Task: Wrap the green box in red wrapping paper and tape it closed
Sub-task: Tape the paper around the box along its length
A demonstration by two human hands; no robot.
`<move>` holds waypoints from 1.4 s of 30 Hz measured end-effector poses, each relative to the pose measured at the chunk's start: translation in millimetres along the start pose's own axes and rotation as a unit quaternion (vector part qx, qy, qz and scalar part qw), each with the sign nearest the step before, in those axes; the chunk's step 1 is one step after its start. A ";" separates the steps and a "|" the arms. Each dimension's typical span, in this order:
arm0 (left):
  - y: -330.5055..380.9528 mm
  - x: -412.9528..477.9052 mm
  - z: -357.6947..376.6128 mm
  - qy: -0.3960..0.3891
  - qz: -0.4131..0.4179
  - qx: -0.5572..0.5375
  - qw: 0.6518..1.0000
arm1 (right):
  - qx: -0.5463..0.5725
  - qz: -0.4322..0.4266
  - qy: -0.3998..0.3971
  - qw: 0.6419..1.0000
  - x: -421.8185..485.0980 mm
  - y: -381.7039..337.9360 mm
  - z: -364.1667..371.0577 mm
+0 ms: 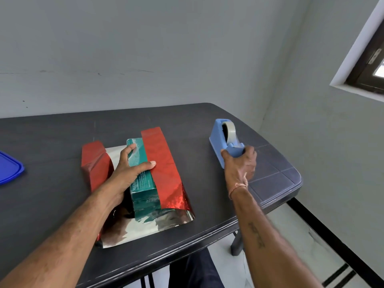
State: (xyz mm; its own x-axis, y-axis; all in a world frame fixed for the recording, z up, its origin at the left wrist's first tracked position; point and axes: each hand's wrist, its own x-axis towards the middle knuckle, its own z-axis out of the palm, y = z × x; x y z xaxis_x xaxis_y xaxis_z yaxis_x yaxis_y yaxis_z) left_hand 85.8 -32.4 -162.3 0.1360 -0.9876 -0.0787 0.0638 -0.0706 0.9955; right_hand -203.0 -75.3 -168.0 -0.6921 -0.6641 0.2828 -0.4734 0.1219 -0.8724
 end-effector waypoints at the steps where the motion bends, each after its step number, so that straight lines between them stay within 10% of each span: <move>1: 0.3 -0.4 0.1 0.001 0.000 0.001 1.000 | -0.005 -0.006 -0.004 1.000 -10.7 -4.4 4.7; 17: 0.9 0.1 -1.8 -0.003 0.000 0.009 1.000 | 0.088 0.092 -0.300 0.945 8.6 -49.1 -18.1; 42: -5.2 5.2 -4.8 0.000 0.003 0.020 1.000 | 0.246 0.231 -0.270 0.902 -13.8 -53.7 -28.2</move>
State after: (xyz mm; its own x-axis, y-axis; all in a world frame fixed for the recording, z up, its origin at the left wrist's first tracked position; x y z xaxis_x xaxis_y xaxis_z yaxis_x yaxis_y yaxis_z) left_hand 90.8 -36.5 -168.2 0.1362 -0.9880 -0.0729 0.0234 -0.0704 0.9972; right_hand -183.4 -51.9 -113.8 -0.3247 -0.9046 -0.2761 0.1885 0.2242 -0.9561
